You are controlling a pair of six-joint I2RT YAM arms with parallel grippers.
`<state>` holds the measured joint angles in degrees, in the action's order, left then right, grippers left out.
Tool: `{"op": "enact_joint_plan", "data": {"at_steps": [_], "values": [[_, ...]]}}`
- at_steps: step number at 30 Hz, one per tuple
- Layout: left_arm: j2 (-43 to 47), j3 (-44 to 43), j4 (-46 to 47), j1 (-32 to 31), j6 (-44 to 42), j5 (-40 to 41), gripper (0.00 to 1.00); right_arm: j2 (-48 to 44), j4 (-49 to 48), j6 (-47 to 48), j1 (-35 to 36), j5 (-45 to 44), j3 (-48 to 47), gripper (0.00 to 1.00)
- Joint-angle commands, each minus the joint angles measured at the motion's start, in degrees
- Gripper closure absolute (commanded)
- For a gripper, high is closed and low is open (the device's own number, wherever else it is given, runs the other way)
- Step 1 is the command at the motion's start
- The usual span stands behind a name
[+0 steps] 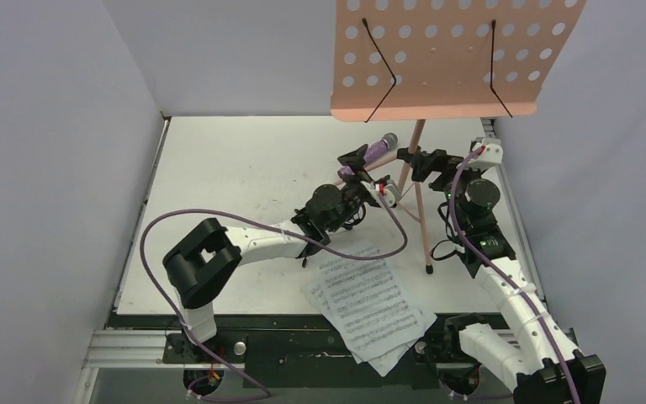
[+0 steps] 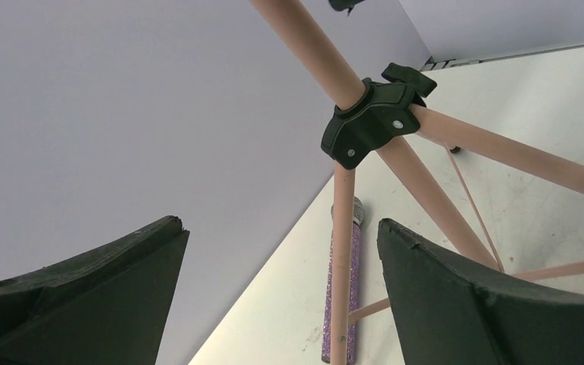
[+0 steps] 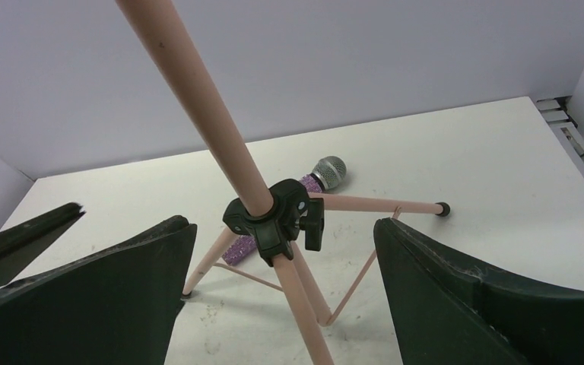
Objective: Set up the instrument practice props
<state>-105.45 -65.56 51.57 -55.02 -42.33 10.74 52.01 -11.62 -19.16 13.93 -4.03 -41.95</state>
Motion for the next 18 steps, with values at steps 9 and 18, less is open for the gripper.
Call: {"op": "enact_joint_plan", "data": {"at_steps": [9, 18], "values": [[21.21, 12.57, -8.11, -0.43, 16.54, 4.56, 0.04, -0.42, -0.56, -3.58, -3.86, 8.61, 2.21, 0.1], [36.05, 14.58, -37.2, -0.15, 45.05, 12.08, 0.04, 1.0, -1.02, -3.55, -4.11, 11.02, 5.36, 0.1]]}}
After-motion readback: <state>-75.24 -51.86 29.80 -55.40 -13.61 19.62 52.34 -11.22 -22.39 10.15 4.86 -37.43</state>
